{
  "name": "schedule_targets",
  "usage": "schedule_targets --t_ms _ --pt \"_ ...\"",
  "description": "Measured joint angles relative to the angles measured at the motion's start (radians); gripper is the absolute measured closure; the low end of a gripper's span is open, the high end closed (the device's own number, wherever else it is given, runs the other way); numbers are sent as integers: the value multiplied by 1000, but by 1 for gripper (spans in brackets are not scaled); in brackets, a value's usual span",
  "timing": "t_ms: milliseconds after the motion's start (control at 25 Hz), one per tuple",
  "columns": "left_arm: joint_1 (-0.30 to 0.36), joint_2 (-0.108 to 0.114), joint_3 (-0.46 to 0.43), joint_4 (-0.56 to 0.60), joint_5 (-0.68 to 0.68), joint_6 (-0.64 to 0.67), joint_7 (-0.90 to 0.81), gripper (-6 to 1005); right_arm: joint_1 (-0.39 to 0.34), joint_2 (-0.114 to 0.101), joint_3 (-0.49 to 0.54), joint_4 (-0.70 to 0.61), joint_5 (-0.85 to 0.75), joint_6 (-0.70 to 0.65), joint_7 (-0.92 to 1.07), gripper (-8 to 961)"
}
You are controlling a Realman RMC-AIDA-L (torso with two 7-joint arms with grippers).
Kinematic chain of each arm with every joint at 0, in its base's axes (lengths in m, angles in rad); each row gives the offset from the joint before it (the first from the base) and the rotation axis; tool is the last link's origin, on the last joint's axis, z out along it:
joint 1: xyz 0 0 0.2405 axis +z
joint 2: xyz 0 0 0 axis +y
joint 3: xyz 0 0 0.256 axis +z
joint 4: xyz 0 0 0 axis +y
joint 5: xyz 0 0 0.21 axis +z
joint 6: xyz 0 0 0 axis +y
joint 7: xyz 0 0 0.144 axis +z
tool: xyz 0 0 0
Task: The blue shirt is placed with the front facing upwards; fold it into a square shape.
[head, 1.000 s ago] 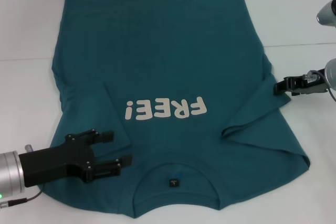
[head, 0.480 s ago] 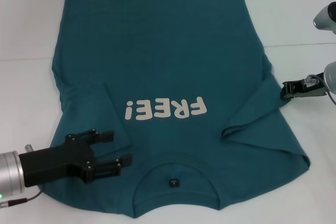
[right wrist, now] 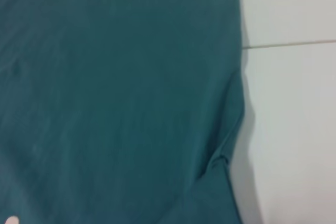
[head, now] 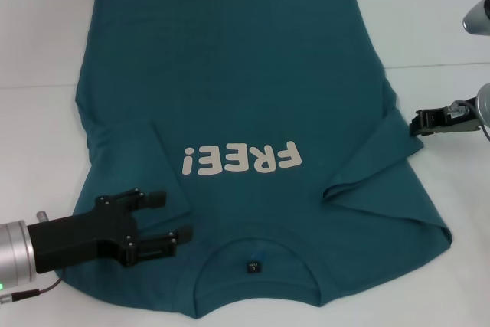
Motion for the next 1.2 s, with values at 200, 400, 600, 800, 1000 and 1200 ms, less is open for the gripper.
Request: schedule_targets --t_ms 200,400,600,800,1000,1200 --pt "0 0 0 0 0 0 0 156 -3 1 1 2 0 29 1 833" --pt "0 0 0 0 0 0 0 156 -3 4 1 14 0 44 2 662" --pt "0 0 0 0 0 0 0 156 -5 7 2 30 2 62 4 450" --pt "0 0 0 0 0 0 2 156 -1 13 2 57 3 91 4 361" --pt "0 0 0 0 -2 1 5 155 6 15 2 74 3 98 4 388" --pt "0 -1 0 0 0 1 7 155 8 16 0 78 3 94 -1 437"
